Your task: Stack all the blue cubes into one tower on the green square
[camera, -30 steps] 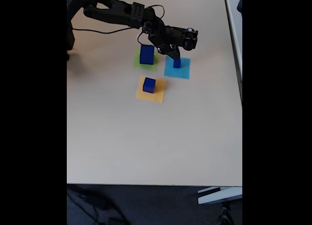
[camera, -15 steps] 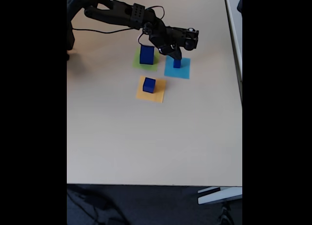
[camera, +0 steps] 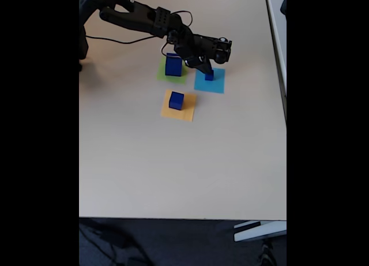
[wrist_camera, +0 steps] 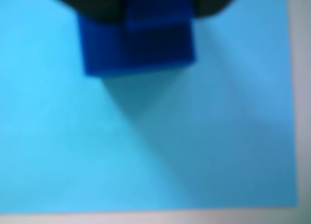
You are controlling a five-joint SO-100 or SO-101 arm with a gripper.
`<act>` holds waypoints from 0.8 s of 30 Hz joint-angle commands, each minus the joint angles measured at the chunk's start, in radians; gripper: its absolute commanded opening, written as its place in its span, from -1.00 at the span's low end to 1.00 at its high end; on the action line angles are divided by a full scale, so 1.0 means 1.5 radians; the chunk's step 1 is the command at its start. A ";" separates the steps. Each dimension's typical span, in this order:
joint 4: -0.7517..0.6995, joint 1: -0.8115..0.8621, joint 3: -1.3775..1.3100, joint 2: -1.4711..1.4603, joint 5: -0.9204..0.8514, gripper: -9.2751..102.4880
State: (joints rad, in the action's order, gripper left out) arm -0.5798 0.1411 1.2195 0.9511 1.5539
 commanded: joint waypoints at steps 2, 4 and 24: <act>0.012 0.009 -0.001 0.025 0.002 -0.81; 0.011 0.009 -0.003 0.027 0.001 -0.81; 0.014 0.008 -0.004 0.026 -0.002 -0.74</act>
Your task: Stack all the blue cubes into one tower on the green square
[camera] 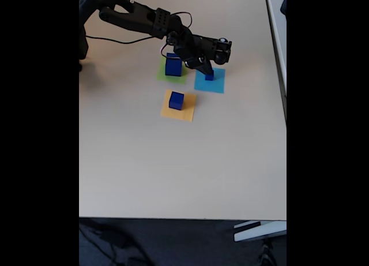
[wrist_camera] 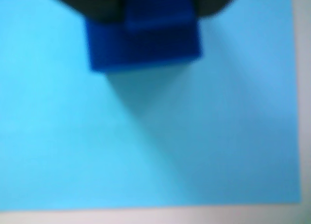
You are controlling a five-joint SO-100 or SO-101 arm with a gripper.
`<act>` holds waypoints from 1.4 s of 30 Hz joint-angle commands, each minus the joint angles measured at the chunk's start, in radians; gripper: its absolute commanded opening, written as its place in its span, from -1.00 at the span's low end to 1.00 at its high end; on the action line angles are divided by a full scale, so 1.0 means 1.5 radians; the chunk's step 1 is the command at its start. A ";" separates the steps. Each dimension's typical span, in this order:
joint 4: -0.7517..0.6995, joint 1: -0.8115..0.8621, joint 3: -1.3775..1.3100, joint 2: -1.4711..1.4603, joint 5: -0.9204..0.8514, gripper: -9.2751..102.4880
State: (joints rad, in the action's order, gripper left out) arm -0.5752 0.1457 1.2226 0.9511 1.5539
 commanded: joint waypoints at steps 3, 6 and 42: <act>0.013 0.005 -0.005 0.026 -0.003 -0.69; 0.014 0.005 -0.006 0.026 -0.005 -0.64; 0.004 0.012 0.137 0.387 -0.155 -0.18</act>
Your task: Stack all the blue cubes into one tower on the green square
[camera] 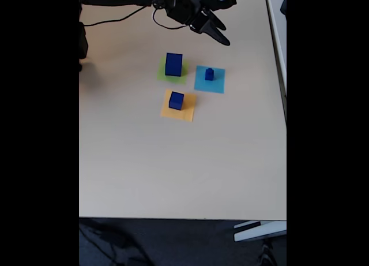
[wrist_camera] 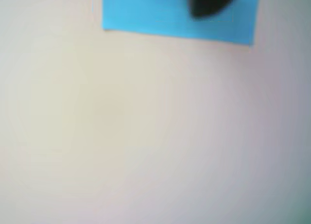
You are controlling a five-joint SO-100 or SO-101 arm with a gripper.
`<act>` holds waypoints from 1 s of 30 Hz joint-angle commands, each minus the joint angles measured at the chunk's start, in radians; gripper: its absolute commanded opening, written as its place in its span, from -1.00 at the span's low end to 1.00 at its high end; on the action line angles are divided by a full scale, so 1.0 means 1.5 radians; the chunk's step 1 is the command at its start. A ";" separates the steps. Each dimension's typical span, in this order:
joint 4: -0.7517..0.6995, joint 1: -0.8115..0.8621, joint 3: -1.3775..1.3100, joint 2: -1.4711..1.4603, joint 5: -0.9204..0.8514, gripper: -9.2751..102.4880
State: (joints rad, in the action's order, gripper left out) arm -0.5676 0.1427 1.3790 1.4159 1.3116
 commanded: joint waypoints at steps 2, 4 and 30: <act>0.008 0.024 0.074 0.088 0.010 -0.15; 0.051 0.032 0.123 0.097 0.004 -0.15; 0.107 0.086 0.322 0.135 0.036 -0.05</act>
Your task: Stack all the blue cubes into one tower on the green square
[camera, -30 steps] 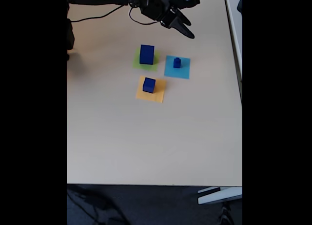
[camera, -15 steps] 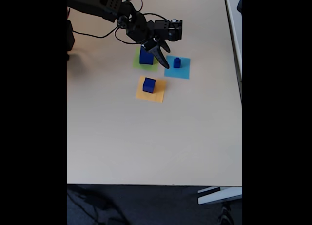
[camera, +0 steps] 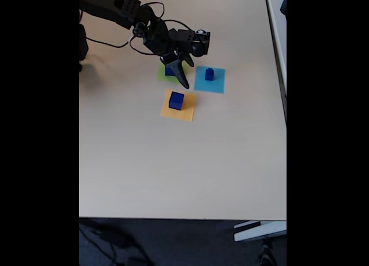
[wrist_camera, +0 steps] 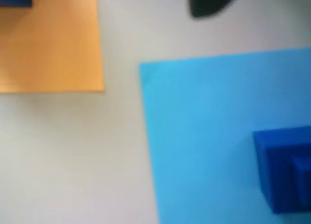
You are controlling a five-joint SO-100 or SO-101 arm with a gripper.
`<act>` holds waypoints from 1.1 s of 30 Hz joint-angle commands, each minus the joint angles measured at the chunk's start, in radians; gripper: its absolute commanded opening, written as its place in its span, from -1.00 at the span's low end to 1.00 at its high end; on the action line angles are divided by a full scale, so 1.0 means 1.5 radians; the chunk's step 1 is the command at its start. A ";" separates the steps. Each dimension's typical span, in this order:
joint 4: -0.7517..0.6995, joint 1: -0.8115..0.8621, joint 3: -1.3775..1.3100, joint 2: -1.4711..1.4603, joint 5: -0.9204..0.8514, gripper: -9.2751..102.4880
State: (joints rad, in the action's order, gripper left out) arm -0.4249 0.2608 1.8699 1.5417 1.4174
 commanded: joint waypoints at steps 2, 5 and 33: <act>0.011 0.009 -0.001 0.052 -0.078 -0.04; 0.016 0.012 0.002 0.056 -0.077 -0.05; -0.076 0.057 -0.096 -0.088 -0.115 0.13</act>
State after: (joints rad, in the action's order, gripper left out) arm -0.5384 0.3497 1.8239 1.4189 1.2640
